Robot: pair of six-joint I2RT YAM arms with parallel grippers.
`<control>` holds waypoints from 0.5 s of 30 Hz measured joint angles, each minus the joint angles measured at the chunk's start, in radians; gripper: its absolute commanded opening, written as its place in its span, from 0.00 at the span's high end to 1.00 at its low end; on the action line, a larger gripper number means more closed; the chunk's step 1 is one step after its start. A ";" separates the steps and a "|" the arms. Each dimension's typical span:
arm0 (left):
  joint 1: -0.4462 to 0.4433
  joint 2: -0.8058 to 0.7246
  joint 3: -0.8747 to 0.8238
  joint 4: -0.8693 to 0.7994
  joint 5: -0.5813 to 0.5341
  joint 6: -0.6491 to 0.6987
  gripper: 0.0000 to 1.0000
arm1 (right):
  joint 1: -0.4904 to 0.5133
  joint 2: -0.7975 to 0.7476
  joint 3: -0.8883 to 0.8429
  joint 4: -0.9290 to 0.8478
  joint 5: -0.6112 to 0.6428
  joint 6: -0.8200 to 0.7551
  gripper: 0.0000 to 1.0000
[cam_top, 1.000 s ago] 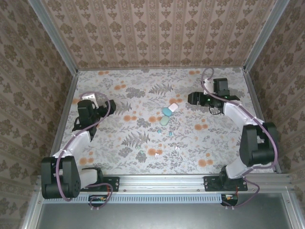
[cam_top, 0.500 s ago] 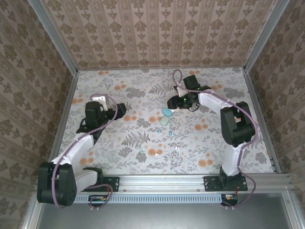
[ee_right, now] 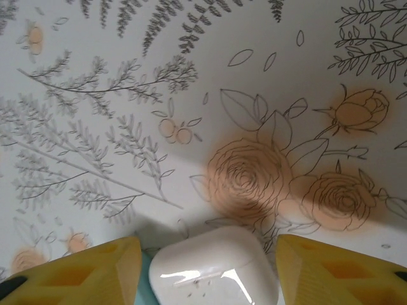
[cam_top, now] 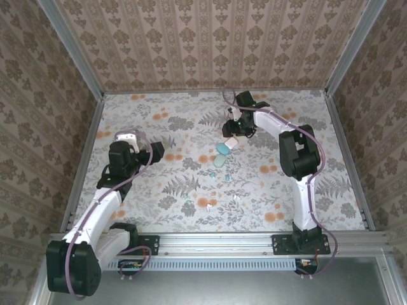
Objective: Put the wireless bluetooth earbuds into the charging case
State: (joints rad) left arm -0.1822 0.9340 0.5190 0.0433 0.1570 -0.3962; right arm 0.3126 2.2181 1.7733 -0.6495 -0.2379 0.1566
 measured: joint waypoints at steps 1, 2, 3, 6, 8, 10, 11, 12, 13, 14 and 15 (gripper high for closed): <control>0.000 -0.005 -0.001 -0.005 -0.005 0.000 0.00 | 0.003 0.014 0.016 -0.014 0.008 0.000 0.41; 0.000 -0.009 -0.002 -0.010 -0.006 0.000 0.00 | 0.007 0.029 0.032 -0.028 0.024 0.000 0.41; 0.000 -0.011 -0.002 -0.011 -0.009 0.000 0.00 | 0.011 0.040 0.043 -0.039 0.033 0.000 0.42; 0.000 -0.014 -0.002 -0.014 -0.013 0.000 0.00 | 0.019 0.060 0.058 -0.069 0.072 0.000 0.43; 0.000 -0.014 -0.002 -0.017 -0.016 0.000 0.00 | 0.023 0.062 0.058 -0.090 0.103 0.000 0.44; 0.000 -0.014 -0.002 -0.018 -0.019 0.000 0.00 | 0.024 0.062 0.056 -0.100 0.132 0.000 0.44; 0.000 -0.014 -0.002 -0.019 -0.020 0.000 0.00 | 0.024 0.061 0.050 -0.100 0.145 0.000 0.44; 0.000 -0.013 -0.002 -0.019 -0.020 0.000 0.00 | 0.023 0.060 0.041 -0.098 0.155 0.000 0.44; 0.000 -0.014 -0.002 -0.019 -0.020 0.000 0.00 | 0.020 0.053 0.026 -0.085 0.160 0.000 0.44; 0.000 -0.013 -0.002 -0.019 -0.020 0.000 0.00 | 0.019 0.042 0.009 -0.075 0.161 0.000 0.44; 0.000 -0.013 -0.002 -0.019 -0.020 0.000 0.00 | 0.018 0.027 -0.009 -0.072 0.166 0.002 0.44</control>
State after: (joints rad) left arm -0.1822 0.9207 0.5171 0.0246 0.1371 -0.3958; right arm 0.3302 2.2456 1.7645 -0.7216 -0.0719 0.1585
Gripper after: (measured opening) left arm 0.997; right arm 0.562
